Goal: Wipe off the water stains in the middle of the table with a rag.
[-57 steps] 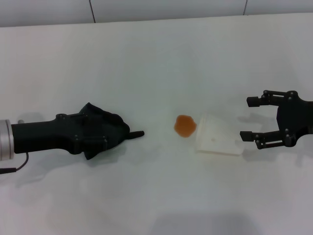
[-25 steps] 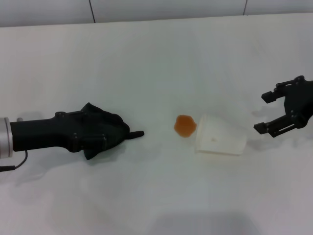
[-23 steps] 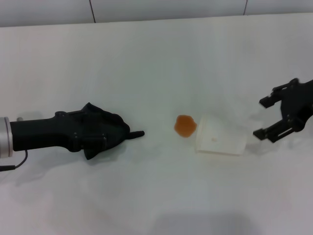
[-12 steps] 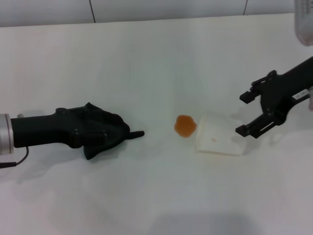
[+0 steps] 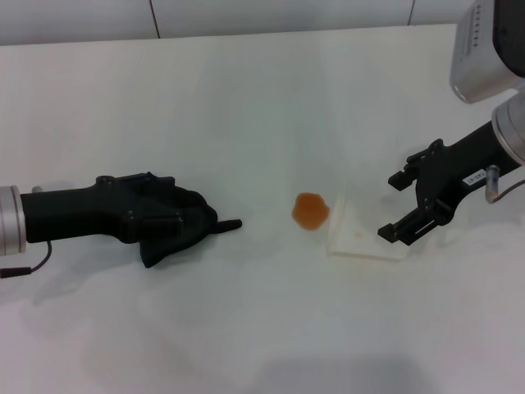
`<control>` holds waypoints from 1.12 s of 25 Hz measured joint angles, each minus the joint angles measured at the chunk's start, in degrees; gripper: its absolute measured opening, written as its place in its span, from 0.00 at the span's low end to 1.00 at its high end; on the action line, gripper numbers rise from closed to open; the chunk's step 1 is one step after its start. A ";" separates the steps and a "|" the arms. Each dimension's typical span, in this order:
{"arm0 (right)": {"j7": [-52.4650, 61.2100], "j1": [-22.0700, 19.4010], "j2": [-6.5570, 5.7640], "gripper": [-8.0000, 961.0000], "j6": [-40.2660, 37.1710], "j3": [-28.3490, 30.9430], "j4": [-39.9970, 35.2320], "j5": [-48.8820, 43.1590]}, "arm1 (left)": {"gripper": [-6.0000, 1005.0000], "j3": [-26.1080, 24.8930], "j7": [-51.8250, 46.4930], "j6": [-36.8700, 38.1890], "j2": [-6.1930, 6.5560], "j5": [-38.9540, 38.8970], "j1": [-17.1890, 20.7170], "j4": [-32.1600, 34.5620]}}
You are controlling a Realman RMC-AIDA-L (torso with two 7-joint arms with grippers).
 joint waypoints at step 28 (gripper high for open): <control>0.61 0.12 0.21 0.84 7.49 -7.24 5.20 -0.59 | 0.84 0.36 -0.62 -0.64 -0.01 0.47 0.18 -0.24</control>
